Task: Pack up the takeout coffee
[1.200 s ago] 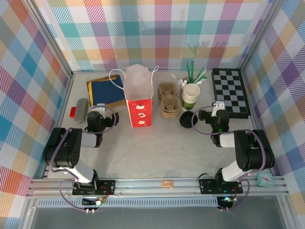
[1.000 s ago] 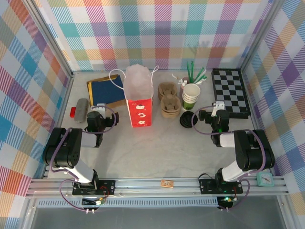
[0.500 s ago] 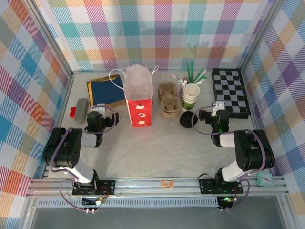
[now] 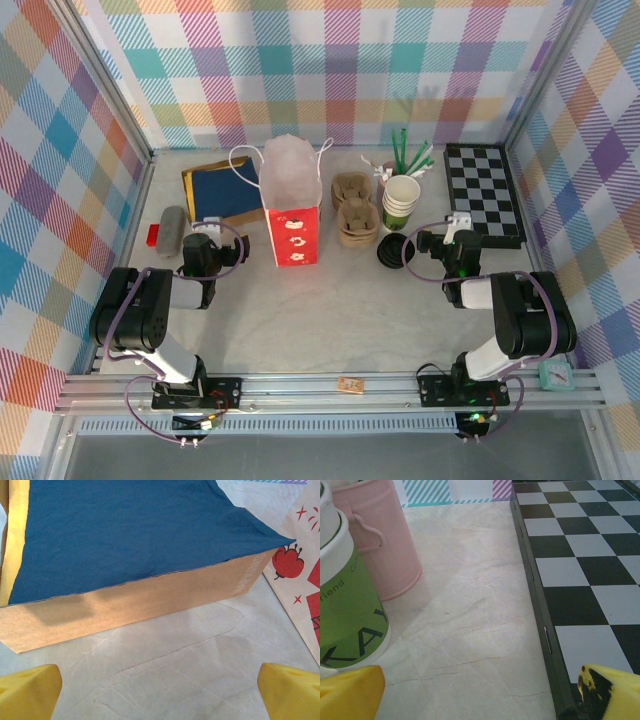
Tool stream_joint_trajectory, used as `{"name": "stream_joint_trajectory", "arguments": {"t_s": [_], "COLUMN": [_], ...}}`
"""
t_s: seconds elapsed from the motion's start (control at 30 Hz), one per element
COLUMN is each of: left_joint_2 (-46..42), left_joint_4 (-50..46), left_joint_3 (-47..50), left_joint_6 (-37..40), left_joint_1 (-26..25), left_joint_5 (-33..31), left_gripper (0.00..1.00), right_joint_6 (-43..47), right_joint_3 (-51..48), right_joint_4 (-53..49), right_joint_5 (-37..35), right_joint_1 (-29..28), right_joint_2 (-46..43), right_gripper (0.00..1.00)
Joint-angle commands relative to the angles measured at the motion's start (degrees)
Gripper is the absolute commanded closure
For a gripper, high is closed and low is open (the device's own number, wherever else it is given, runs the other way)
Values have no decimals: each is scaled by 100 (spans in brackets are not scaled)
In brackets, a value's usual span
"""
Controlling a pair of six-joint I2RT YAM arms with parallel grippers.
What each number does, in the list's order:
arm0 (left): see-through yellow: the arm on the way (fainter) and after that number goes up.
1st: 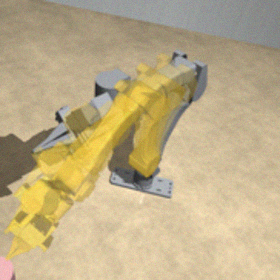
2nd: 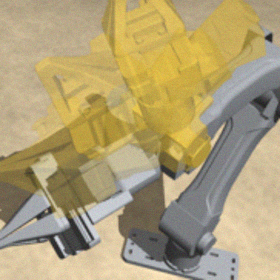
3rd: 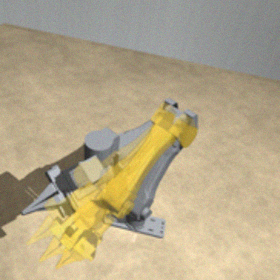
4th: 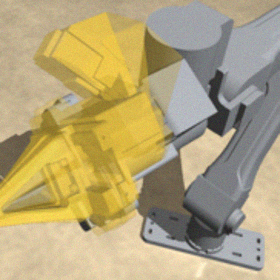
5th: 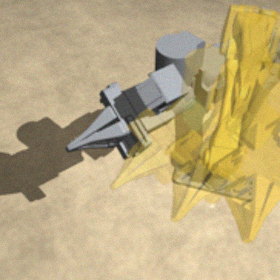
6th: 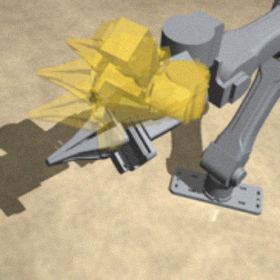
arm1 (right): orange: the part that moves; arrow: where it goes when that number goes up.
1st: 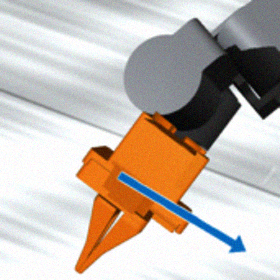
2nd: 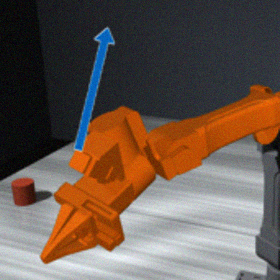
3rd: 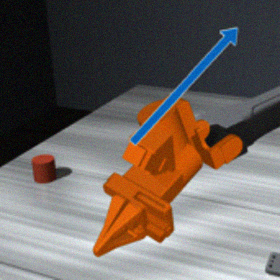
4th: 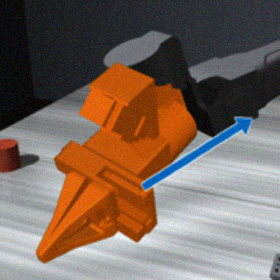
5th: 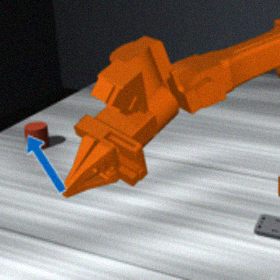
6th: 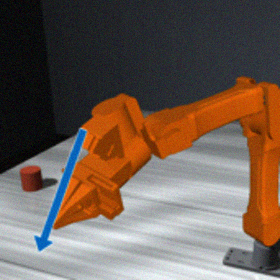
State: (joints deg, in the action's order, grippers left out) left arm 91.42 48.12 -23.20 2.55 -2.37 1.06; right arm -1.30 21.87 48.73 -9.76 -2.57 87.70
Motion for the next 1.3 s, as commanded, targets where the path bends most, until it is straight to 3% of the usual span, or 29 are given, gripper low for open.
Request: {"name": "stream_joint_trajectory", "arguments": {"t_s": [0.0, 0.17, 0.27, 0.6, 0.7, 0.73, 0.8, 0.9, 1.17, 1.27], "left_joint_2": [-71, -76, -263, -1687, -2154, -2339, -2680, -3103, -3486, -3777], "left_joint_4": [76, 53, -205, -3553, -4346, -4530, -4779, -5320, -7616, -7864], "left_joint_3": [-71, -79, -154, -1362, -1648, -1707, -1776, -2056, -3593, -3908], "left_joint_6": [-44, -44, -222, -1176, -1559, -1698, -1890, -2122, -2418, -2378], "left_joint_1": [26, 33, 0, -35, -36, -32, -27, -18, 0, 0], "left_joint_5": [87, 42, -513, -1414, -1527, -1530, -1404, -1139, -974, -350], "left_gripper": [0, 0, 0, 0, 0, 0, 0, 0, 0, 0], "right_joint_6": [-90, -90, 52, -202, -1682, -2268, -2615, -2375, -2132, -2034], "right_joint_3": [81, 83, 54, 250, 762, 1144, 1531, 1741, 2456, 2521], "right_joint_4": [49, 38, -142, -2414, -4123, -5139, -5946, -6186, -7171, -7323], "right_joint_5": [79, 79, 224, 487, -98, -385, -411, 292, 1131, 1334], "right_joint_1": [38, 34, -11, -148, -148, -147, -115, -113, -116, -117], "right_joint_2": [19, 13, -307, -2670, -3121, -3200, -3221, -3217, -3163, -3341], "right_gripper": [1, 1, 1, 1, 1, 1, 1, 1, 1, 1]}}
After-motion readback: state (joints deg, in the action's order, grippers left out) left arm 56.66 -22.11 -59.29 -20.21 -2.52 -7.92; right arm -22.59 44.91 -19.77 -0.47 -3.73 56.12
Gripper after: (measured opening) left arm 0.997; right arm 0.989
